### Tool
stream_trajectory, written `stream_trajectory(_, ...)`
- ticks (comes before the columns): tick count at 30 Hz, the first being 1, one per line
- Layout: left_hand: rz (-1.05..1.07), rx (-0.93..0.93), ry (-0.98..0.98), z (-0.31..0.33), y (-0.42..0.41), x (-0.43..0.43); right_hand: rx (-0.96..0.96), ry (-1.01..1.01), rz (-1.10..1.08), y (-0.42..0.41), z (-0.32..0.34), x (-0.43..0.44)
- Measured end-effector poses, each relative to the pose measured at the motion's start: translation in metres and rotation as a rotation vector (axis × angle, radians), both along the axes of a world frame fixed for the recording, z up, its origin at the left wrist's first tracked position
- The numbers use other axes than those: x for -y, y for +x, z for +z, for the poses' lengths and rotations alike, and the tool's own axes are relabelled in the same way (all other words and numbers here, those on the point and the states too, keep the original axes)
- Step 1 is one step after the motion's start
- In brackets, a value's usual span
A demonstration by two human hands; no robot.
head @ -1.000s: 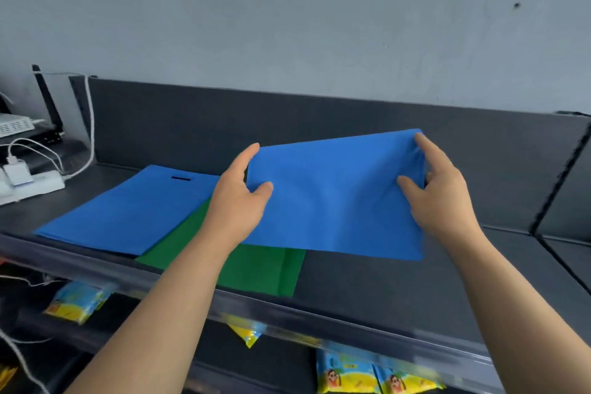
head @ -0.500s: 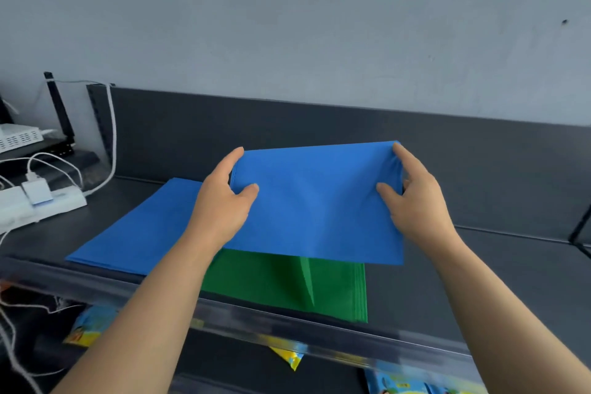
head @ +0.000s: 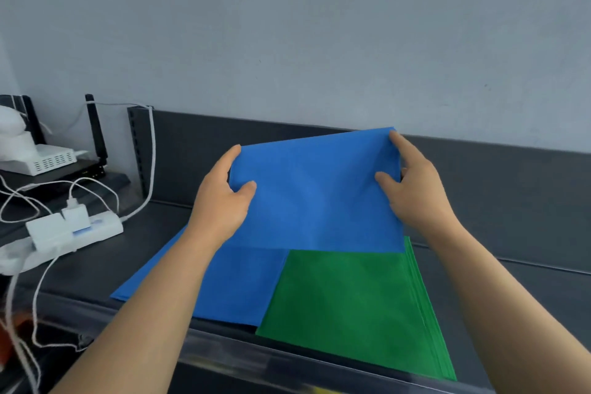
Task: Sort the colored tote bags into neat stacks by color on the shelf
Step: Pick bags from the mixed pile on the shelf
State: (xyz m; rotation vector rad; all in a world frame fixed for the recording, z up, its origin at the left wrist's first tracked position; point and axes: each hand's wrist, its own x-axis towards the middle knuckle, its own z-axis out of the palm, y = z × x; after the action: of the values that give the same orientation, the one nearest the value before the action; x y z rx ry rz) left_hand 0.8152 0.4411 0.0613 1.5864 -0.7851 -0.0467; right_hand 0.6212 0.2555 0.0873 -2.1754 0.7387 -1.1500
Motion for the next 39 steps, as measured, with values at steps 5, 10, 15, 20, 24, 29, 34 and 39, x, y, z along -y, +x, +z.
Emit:
stream_trajectory(5, -0.043, 0.008, 0.097, -0.015, 0.054, -0.021, -0.047, 0.054, -0.059, 0.046, -0.021, -0.025)
stream_trajectory(10, -0.088, 0.059, 0.093, -0.005, 0.103, -0.036, 0.015, 0.067, -0.093, 0.087, -0.021, -0.045)
stream_trajectory(15, -0.114, 0.137, 0.066, -0.004, 0.136, -0.05, 0.042, 0.083, -0.141, 0.111, -0.026, -0.065)
stream_trajectory(20, -0.109, 0.024, 0.294, -0.058, 0.145, -0.075, -0.218, 0.168, -0.153, 0.127, -0.074, -0.093)
stream_trajectory(24, -0.081, -0.013, 0.446, -0.094, 0.148, -0.088, -0.475, 0.255, -0.184, 0.134, -0.11, -0.106)
stream_trajectory(29, -0.052, -0.029, 0.537, -0.111, 0.154, -0.093, -0.576, 0.283, -0.24, 0.14, -0.132, -0.111)
stream_trajectory(34, 0.005, 0.034, 0.623, -0.121, 0.16, -0.092, -0.602, 0.259, -0.267, 0.153, -0.14, -0.115)
stream_trajectory(39, 0.014, 0.097, 0.746, -0.126, 0.164, -0.088, -0.684, 0.163, -0.287, 0.157, -0.148, -0.12)
